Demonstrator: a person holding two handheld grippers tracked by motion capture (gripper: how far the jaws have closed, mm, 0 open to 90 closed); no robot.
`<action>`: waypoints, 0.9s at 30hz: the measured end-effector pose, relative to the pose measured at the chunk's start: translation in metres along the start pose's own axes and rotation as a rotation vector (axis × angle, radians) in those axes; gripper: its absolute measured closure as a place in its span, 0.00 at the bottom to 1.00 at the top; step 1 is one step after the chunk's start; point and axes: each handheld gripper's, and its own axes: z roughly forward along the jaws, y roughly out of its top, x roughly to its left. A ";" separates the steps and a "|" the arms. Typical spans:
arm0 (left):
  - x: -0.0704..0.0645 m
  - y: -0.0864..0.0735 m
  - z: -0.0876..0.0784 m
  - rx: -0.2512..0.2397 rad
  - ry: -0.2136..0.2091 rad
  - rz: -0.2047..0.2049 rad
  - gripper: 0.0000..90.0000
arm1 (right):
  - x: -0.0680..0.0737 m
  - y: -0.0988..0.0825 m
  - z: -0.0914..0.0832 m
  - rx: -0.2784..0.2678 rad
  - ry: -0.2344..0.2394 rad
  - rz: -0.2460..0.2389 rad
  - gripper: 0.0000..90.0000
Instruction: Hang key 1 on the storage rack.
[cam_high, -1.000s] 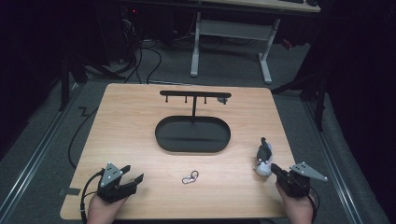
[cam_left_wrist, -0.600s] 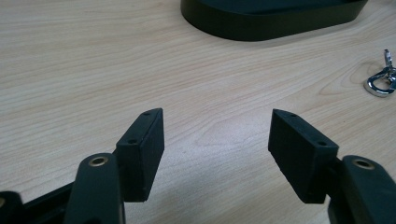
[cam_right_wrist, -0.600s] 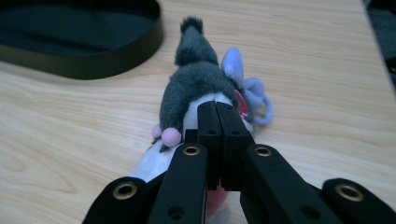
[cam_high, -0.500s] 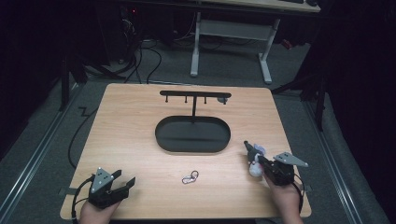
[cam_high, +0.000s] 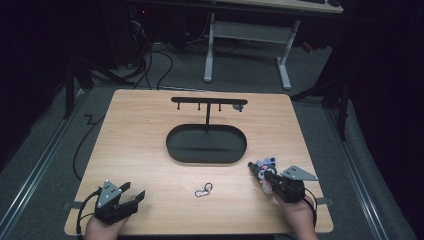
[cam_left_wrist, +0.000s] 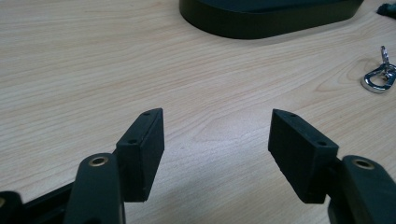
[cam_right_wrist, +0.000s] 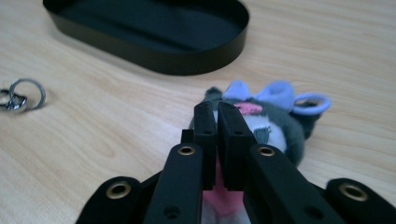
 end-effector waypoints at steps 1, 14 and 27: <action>0.000 0.000 0.000 0.002 -0.001 0.001 0.41 | -0.002 0.000 -0.003 -0.007 -0.013 0.008 0.96; -0.003 0.010 0.012 -0.008 -0.026 0.014 0.41 | -0.026 -0.016 -0.031 -0.013 -0.101 0.086 0.93; -0.008 0.036 0.014 -0.011 -0.038 0.062 0.39 | -0.034 -0.042 -0.034 0.101 -0.120 0.139 0.85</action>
